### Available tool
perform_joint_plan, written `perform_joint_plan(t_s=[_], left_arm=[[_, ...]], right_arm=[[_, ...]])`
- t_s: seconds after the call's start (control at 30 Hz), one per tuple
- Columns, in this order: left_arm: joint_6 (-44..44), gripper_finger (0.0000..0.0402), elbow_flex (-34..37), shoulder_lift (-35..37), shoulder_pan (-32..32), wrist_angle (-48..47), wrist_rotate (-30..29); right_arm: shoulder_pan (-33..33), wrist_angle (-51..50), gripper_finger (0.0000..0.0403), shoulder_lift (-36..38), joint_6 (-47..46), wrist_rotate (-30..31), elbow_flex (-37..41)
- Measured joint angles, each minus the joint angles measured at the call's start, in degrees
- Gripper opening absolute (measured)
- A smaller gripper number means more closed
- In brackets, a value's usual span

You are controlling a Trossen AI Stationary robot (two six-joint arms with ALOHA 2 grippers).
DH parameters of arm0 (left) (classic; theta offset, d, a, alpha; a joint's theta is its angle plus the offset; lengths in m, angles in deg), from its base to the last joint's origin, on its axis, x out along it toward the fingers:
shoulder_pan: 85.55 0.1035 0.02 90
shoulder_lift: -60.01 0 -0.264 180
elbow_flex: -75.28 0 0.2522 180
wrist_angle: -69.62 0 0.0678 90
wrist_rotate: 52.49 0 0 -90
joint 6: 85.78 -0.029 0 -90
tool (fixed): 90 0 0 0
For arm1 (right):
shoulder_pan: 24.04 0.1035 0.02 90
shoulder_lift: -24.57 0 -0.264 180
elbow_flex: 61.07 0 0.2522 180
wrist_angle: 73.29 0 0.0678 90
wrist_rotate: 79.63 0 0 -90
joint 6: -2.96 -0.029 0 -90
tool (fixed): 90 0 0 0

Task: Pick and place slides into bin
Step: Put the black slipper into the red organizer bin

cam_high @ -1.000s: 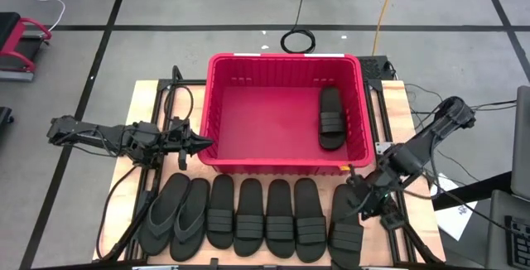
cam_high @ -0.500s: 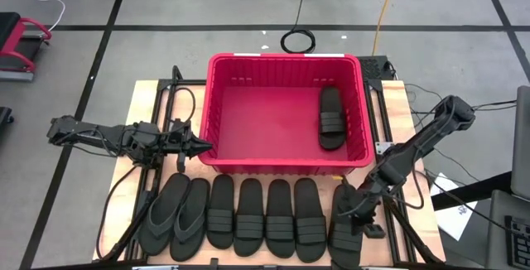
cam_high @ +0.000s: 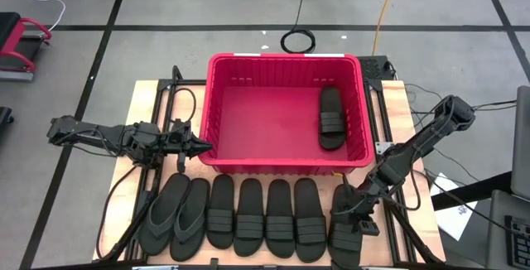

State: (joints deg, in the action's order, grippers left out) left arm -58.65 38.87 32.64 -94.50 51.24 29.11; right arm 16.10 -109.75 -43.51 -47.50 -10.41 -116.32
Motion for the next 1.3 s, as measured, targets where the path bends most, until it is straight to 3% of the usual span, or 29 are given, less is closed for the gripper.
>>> perform_joint_plan(t_s=[0.23,0.63,0.8,1.03,1.17,1.3], left_arm=[[0.1,0.0026,0.0,0.0,0.0,0.0,0.0],[0.0,0.0026,0.0,0.0,0.0,0.0,0.0],[-0.2,0.0026,0.0,0.0,0.0,-0.2,0.0],[-0.3,0.0026,0.0,0.0,0.0,-0.3,-0.1],[-0.4,0.0026,0.0,0.0,0.0,-0.3,-0.1],[-1.5,0.0026,0.0,0.0,0.0,-0.3,-0.2]], right_arm=[[0.1,-4.9,0.0229,-0.1,5.1,4.3,0.0],[1.6,1.4,0.0228,-0.1,13.1,5.4,0.0],[2.6,2.7,0.0228,-0.1,8.0,5.4,2.3],[3.1,13.6,0.0228,-0.1,-2.5,4.0,8.3],[3.2,22.0,0.0228,-0.1,-3.2,2.6,10.9],[3.1,22.8,0.0227,-0.1,-3.0,2.5,12.3]])
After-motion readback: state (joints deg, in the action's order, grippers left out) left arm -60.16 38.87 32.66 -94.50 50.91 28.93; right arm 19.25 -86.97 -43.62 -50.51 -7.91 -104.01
